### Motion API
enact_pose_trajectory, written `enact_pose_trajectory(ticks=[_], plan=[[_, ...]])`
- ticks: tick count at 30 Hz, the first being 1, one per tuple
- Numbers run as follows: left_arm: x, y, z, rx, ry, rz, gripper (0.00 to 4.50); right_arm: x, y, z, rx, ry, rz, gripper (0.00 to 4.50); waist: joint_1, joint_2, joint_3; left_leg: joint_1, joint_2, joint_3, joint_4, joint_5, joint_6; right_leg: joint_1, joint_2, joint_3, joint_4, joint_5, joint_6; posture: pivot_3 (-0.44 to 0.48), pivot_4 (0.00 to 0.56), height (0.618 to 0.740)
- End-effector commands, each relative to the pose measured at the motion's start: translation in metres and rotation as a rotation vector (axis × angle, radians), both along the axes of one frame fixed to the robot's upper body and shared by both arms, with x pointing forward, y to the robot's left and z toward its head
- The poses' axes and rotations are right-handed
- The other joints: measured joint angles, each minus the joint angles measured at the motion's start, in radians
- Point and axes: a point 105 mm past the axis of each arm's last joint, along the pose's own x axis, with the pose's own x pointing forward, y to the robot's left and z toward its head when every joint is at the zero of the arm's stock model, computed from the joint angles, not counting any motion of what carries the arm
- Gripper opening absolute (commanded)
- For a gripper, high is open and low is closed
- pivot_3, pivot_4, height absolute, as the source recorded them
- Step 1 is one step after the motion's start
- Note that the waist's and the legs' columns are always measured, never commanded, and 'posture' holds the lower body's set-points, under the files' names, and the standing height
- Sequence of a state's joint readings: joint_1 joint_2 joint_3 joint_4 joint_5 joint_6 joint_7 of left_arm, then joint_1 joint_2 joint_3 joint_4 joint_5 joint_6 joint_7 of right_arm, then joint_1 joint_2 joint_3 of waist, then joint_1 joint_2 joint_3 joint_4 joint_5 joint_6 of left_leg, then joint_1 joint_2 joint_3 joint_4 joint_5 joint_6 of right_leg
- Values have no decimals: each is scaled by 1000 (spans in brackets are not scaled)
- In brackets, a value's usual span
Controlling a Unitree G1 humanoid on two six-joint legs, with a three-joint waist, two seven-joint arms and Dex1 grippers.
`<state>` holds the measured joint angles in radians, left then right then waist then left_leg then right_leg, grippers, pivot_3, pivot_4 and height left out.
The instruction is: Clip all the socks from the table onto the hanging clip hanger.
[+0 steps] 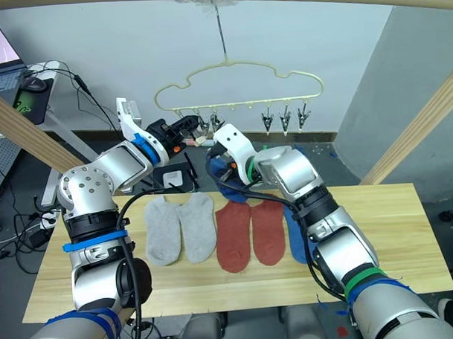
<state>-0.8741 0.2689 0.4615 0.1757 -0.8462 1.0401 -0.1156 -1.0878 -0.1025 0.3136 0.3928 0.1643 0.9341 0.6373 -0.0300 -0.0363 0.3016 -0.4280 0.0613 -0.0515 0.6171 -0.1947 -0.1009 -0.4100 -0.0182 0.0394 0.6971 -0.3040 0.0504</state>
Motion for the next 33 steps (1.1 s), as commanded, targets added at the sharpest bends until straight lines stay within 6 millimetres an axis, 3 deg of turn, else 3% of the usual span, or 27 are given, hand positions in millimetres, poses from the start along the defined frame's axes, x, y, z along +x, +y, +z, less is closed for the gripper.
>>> enact_pose_trajectory(ticks=[1,17,27,33], plan=[[0,2,1,2,-7,18,213,1,8,21,25,-63,28,26,0,0,0,0,0,0,1,0,0,0,0,0,0,0,0,73,220,740],[-1,0,-4,16,-17,21,213,3,14,50,34,-136,62,26,0,0,0,-1,0,0,4,0,0,0,0,0,1,0,0,71,212,740],[-3,-1,-7,22,-18,10,213,-2,22,53,44,-131,95,26,1,0,0,-2,0,-1,7,0,0,0,0,0,2,0,-1,77,215,740],[-4,-1,-7,3,-13,-1,2092,-3,22,52,44,-124,99,0,2,0,0,-3,0,-1,7,0,0,-1,0,0,2,1,-1,77,215,740]])
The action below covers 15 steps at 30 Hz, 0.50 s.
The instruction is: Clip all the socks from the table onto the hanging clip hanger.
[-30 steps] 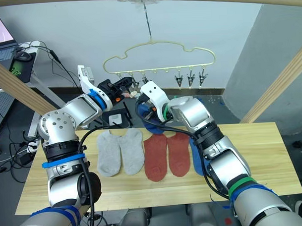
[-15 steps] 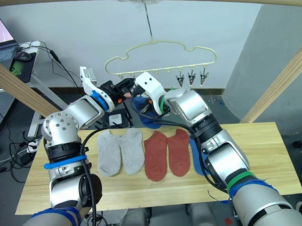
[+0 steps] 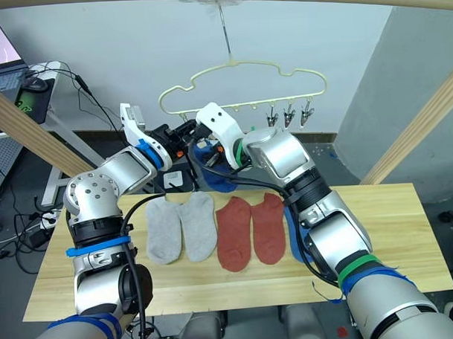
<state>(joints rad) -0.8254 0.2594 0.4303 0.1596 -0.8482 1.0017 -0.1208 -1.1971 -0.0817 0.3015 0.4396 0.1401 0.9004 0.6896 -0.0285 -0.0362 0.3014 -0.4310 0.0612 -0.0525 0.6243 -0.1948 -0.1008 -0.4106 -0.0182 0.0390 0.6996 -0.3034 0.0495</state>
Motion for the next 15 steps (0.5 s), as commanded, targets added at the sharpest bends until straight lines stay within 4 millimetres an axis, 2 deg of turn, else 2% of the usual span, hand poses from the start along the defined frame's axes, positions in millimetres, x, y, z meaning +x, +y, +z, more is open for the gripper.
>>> enact_pose_trajectory(ticks=[1,4,7,13,15], plan=[[-3,1,6,-11,-23,-13,2379,-4,6,17,33,-41,33,0,2,0,0,0,0,0,0,0,0,0,0,0,0,0,0,77,215,740],[-3,2,8,-12,-31,-17,2379,-4,5,14,33,-34,31,0,3,0,0,-2,0,0,0,0,0,-1,0,0,-1,0,0,77,215,740],[-3,7,11,26,-56,2,2425,-4,3,10,33,-30,20,735,3,0,0,-2,0,0,0,0,0,-1,0,0,-1,0,0,78,213,740],[-9,4,14,109,-106,3,2425,-7,-2,-3,21,-2,5,2735,5,0,0,-2,0,0,0,0,0,-1,0,0,0,0,0,88,210,740],[-13,3,13,194,-134,7,2425,-8,-8,-8,19,10,-6,3456,7,0,0,-2,0,0,0,0,0,-1,0,0,-1,0,0,96,209,740]])
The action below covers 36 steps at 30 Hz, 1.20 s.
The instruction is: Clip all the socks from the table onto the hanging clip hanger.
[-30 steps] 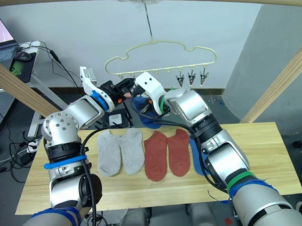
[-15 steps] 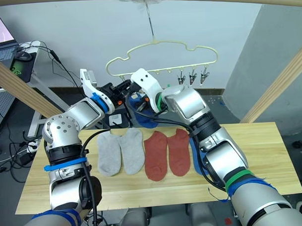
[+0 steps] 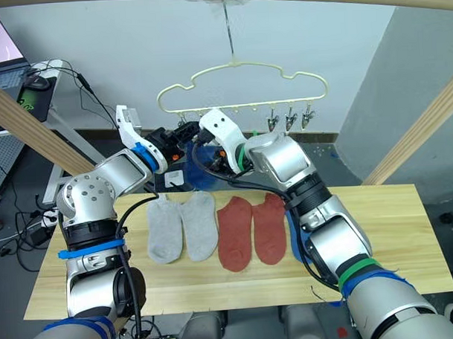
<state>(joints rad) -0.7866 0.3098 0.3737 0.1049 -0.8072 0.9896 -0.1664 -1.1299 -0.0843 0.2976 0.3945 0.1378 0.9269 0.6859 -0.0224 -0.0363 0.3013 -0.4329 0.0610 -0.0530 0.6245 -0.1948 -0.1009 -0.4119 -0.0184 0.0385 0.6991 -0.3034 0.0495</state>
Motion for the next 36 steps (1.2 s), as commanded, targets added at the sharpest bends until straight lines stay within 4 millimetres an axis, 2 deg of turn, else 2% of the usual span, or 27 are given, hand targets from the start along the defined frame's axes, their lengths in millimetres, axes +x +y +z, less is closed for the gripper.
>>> enact_pose_trajectory(ticks=[1,3,7,11,15,19,22,26,29,34,36], plan=[[-11,-3,14,136,-115,-3,2425,-7,-7,6,17,-24,4,3776,2,0,0,0,0,0,0,0,0,0,0,0,0,0,0,99,208,740],[-18,-3,10,237,-155,-4,2425,-13,-20,1,21,-5,-4,4468,3,0,0,0,0,0,0,0,0,0,0,0,0,0,0,103,206,740],[-28,1,3,323,-202,14,2425,-26,-51,-4,38,13,-39,4468,15,0,-1,0,0,0,0,0,0,0,0,0,0,0,0,123,199,740],[-39,5,-13,392,-213,14,2425,-37,-76,-4,69,19,-84,4468,20,0,-1,0,0,0,0,0,0,0,0,1,0,0,0,127,196,740],[-50,2,-17,482,-318,39,2425,-51,-107,-4,65,15,-126,4468,29,-1,-2,0,0,0,1,0,0,1,0,0,0,1,-1,136,197,740],[-58,-8,-17,558,-422,49,2425,-69,-134,8,60,-10,-128,4468,47,0,-2,0,0,0,2,-2,3,1,0,1,0,1,-1,135,197,740],[-65,-17,-24,578,-475,67,2425,-82,-149,29,78,-51,-111,4468,47,-1,-3,0,-1,0,3,-2,4,1,0,1,0,1,-2,130,195,740],[-69,-29,-31,579,-527,83,2425,-95,-161,51,106,-88,-90,4468,48,-1,-5,0,-1,0,3,-2,5,2,0,1,-1,2,-2,124,194,740],[-63,-38,-33,571,-558,120,2425,-104,-170,63,124,-96,-78,4468,48,1,-7,0,-1,0,4,-1,6,2,0,1,-1,2,-2,104,193,740],[-53,-43,-29,550,-609,197,2425,-109,-175,68,116,-86,-81,4468,47,1,-11,0,-1,0,5,0,8,3,0,1,-1,4,-1,83,200,740],[-48,-46,-27,536,-614,224,2048,-111,-177,67,105,-80,-86,4500,46,2,-12,0,-1,0,5,0,9,3,0,2,-1,5,-1,73,207,740]])
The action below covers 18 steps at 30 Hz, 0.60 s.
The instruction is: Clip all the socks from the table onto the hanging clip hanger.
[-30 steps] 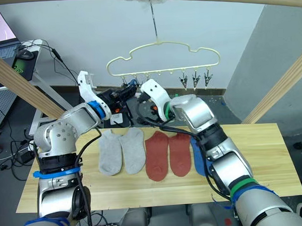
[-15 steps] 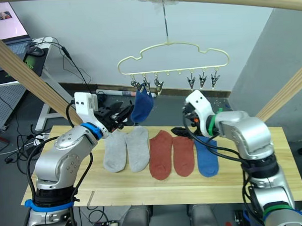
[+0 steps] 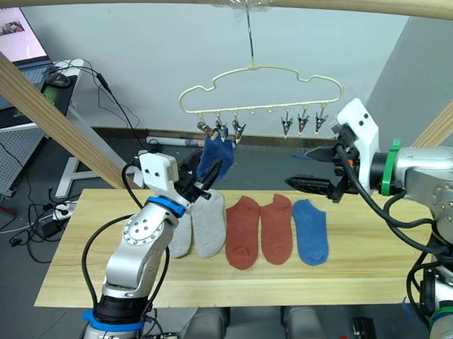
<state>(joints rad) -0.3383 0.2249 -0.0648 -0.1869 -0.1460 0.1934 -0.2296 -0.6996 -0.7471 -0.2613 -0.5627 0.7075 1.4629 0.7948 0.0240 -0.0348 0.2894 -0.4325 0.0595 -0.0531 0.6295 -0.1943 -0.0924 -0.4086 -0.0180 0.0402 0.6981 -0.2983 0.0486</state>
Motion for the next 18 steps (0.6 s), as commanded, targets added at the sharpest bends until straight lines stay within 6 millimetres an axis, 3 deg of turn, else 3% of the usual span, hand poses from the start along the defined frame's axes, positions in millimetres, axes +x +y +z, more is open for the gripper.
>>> enact_pose_trajectory(ticks=[1,18], plan=[[3,-6,15,-25,-75,28,1898,-8,-2,9,-15,-38,3,4500,0,0,0,0,0,0,0,0,0,0,0,0,0,0,0,68,210,740],[37,-16,29,-101,-81,107,1898,-14,-6,8,-14,-35,-59,4500,-7,0,0,0,0,0,0,1,1,0,0,0,0,1,0,-6,231,740]])
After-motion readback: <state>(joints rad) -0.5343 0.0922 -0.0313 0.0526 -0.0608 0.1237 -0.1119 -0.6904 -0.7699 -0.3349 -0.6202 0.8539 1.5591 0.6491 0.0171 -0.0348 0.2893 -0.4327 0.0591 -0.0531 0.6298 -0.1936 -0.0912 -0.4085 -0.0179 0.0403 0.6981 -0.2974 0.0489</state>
